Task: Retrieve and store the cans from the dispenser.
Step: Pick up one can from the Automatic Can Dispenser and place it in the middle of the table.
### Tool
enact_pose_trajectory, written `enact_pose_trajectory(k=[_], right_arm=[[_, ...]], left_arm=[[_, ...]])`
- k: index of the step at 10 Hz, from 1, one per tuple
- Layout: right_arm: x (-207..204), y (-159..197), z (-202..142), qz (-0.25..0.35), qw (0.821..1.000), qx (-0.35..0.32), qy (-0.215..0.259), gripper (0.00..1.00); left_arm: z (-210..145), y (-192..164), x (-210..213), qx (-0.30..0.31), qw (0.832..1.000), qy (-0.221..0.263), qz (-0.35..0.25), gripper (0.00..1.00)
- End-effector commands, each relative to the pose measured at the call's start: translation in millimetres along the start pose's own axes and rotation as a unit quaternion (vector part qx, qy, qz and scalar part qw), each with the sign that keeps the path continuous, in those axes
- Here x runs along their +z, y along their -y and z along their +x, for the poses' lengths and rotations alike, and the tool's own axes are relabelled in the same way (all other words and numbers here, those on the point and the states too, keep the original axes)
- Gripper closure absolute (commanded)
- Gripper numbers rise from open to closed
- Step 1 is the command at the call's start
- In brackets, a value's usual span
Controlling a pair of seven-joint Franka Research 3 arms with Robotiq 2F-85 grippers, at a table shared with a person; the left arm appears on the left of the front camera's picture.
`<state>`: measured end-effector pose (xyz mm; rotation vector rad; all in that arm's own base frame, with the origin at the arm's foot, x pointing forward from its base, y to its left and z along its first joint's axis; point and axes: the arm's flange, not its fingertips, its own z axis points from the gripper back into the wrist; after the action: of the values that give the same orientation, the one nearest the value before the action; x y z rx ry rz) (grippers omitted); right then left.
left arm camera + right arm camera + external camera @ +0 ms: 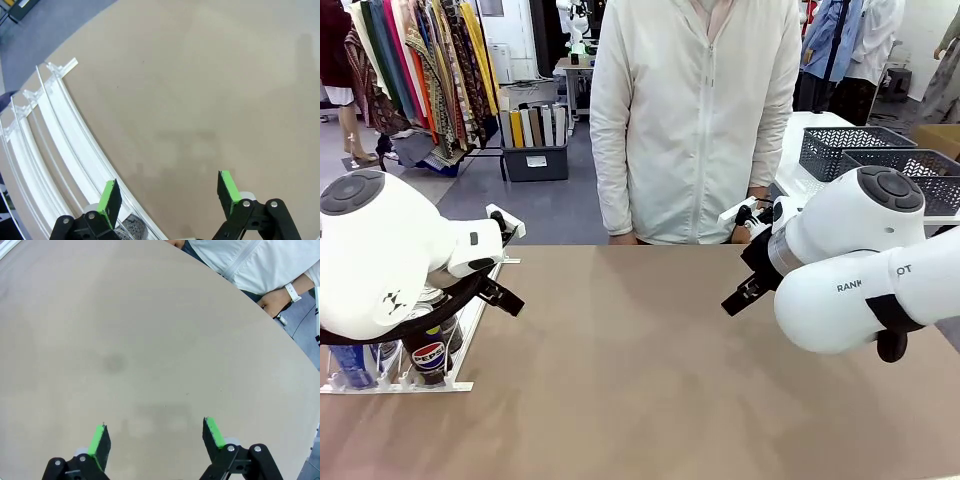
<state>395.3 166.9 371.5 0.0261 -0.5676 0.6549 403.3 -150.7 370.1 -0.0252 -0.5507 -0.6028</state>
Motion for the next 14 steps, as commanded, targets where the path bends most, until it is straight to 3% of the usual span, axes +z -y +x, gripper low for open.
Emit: enact_pose_trajectory(k=[1, 3, 4, 5, 6, 7, 8, 9, 10, 12, 13, 14], right_arm=[[0.0, 0.1, 0.0, 0.000, 1.000, 0.000, 0.000, 0.00], [0.0, 0.0, 0.0, 0.000, 1.000, 0.000, 0.000, 0.00], [10.7, 2.2, 1.9, 0.059, 0.998, 0.008, -0.017, 0.00], [22.4, 9.3, 2.4, 0.118, 0.991, -0.008, -0.055, 0.00], [39.5, 18.1, 2.3, 0.214, 0.974, -0.021, -0.065, 0.00], [54.6, 26.6, 3.7, 0.298, 0.949, -0.069, -0.077, 0.00], [70.8, 38.2, 4.9, 0.384, 0.909, -0.127, -0.104, 0.00], [90.2, 53.2, 0.8, 0.426, 0.880, -0.184, -0.101, 0.00], [118.2, 75.6, -11.8, 0.478, 0.848, -0.210, -0.092, 0.00], [177.0, 146.3, -66.1, 0.482, 0.820, -0.308, 0.033, 0.00], [186.2, 177.0, -100.9, 0.488, 0.794, -0.350, 0.096, 0.00], [185.8, 209.9, -150.3, 0.495, 0.744, -0.413, 0.173, 0.00]], left_arm=[[0.1, 0.1, 0.2, 0.000, 1.000, 0.000, 0.000, 0.00], [0.1, 0.1, 0.2, 0.000, 1.000, 0.000, 0.000, 0.00], [0.0, 0.0, 0.0, 0.000, 1.000, 0.000, 0.000, 0.00], [2.2, 3.9, 16.3, -0.024, 0.994, -0.009, -0.104, 0.00], [7.7, 6.9, 39.2, -0.004, 0.982, -0.007, -0.188, 0.00], [15.2, 9.7, 58.4, 0.093, 0.973, -0.038, -0.208, 0.00], [17.0, 5.7, 82.4, 0.135, 0.957, -0.059, -0.251, 0.00], [10.2, -8.1, 109.5, 0.142, 0.934, -0.066, -0.321, 0.00], [-2.5, -34.7, 143.0, 0.170, 0.915, -0.042, -0.364, 0.00], [-51.6, -126.8, 201.5, 0.244, 0.881, 0.067, -0.401, 0.00], [-81.3, -161.6, 207.5, 0.278, 0.858, 0.105, -0.418, 0.00], [-122.2, -193.9, 202.9, 0.328, 0.830, 0.136, -0.430, 0.00]])
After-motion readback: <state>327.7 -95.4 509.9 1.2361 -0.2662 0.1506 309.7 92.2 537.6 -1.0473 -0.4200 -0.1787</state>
